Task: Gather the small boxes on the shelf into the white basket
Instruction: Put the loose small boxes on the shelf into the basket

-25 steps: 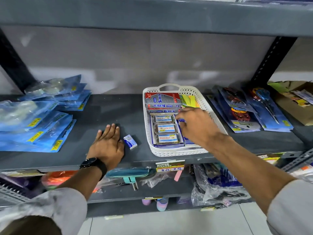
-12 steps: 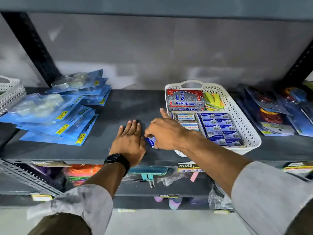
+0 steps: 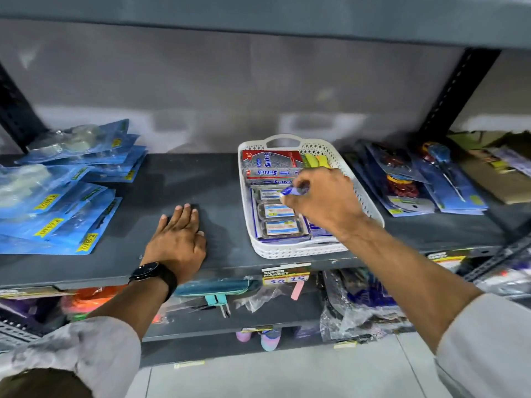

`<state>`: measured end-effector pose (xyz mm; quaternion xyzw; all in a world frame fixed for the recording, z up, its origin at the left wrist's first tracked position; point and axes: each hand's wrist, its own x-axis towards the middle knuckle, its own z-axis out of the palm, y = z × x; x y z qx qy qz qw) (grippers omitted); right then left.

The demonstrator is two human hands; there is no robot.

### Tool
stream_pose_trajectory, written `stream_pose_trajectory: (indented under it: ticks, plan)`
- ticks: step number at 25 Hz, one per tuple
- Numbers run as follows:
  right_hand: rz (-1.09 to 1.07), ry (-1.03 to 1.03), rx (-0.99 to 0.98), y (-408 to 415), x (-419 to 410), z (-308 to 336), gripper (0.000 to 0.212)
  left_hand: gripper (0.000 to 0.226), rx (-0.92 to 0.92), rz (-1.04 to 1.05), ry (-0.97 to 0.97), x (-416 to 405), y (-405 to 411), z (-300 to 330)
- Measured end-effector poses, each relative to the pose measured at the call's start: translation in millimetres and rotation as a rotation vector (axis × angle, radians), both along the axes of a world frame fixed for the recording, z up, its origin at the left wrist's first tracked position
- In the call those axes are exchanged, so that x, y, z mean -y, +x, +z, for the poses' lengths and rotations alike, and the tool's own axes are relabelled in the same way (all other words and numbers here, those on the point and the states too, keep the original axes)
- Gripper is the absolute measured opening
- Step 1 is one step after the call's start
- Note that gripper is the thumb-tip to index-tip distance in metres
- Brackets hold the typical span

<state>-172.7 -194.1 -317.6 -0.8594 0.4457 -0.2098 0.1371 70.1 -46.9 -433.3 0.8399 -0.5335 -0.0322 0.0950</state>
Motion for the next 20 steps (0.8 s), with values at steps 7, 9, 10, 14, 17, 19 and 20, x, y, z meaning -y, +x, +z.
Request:
stream_pose_trajectory:
  ticks: [7, 9, 10, 14, 17, 19, 20]
  plan:
    - [-0.325, 0.095, -0.523, -61, 11, -2, 0.049, 0.061, 0.001, 0.0, -0.002, -1, -2, 3]
    - [-0.323, 0.085, -0.548, -63, 10, -5, 0.049, 0.061, 0.002, 0.005, -0.002, -1, -2, 3]
    - [-0.323, 0.073, -0.549, -64, 10, -6, 0.047, 0.06, 0.004, 0.005, -0.005, -1, -2, 3]
    - [-0.317, 0.024, -0.551, -65, 11, -9, 0.038, 0.06, 0.008, 0.002, -0.005, 0, -2, 2]
    - [-0.315, -0.002, -0.58, -64, 12, -11, 0.049, 0.06, -0.001, 0.003, -0.006, 0, -2, 3]
    - [-0.323, -0.027, -0.59, -63, 12, -14, 0.056, 0.06, -0.003, 0.002, -0.005, 0, -3, 3]
    - [-0.324, -0.037, -0.596, -63, 12, -15, 0.059, 0.06, -0.002, 0.004, -0.008, 0, -3, 3]
